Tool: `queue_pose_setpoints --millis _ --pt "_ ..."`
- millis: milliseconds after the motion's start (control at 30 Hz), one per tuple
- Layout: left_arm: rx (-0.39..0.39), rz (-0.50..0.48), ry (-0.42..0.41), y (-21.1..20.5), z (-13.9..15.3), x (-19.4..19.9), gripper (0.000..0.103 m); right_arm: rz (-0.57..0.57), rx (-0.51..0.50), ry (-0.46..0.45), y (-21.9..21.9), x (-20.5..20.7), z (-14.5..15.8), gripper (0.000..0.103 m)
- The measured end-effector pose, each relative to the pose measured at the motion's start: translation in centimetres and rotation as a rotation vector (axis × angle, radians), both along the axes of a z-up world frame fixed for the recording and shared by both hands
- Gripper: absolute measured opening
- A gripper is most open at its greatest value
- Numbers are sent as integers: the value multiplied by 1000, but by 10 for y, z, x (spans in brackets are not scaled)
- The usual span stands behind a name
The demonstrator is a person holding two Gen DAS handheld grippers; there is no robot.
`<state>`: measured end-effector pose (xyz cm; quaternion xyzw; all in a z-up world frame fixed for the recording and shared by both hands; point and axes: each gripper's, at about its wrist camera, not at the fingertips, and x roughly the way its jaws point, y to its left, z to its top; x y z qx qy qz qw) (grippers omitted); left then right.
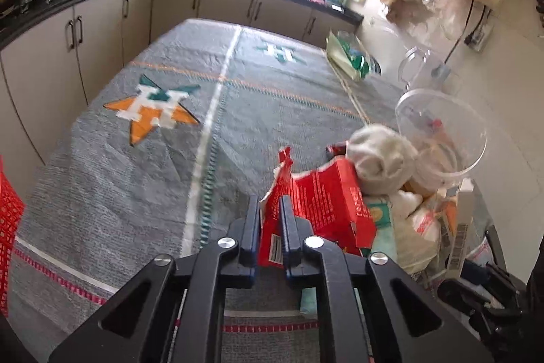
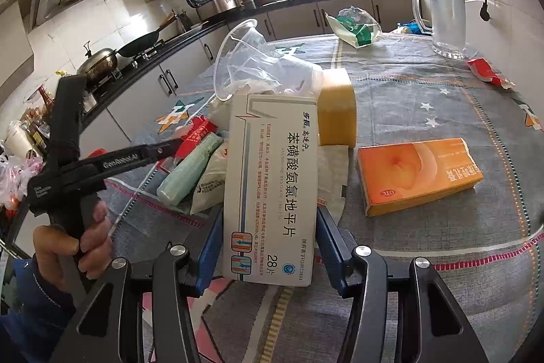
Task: Collect trash
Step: 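Lift the medicine box with the right tool while the left tool lifts the red bag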
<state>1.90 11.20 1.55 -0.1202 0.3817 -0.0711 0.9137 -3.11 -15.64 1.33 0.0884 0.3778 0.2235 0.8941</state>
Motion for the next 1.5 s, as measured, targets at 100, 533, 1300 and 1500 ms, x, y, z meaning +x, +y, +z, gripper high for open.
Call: queue_pose_setpoints --millis 100,533,1300,1500 --pt "38 36 -68 2 10 -9 5 -5 0 -12 -1 -2 2 57" --pt "78 77 -171 4 30 -30 3 -33 -26 -52 0 -9 10 57" --pt "49 77 -197 14 48 -75 3 20 -41 -152 19 -32 29 57" --pt "33 84 -209 21 51 -83 3 62 -9 -133 27 -35 31 57"
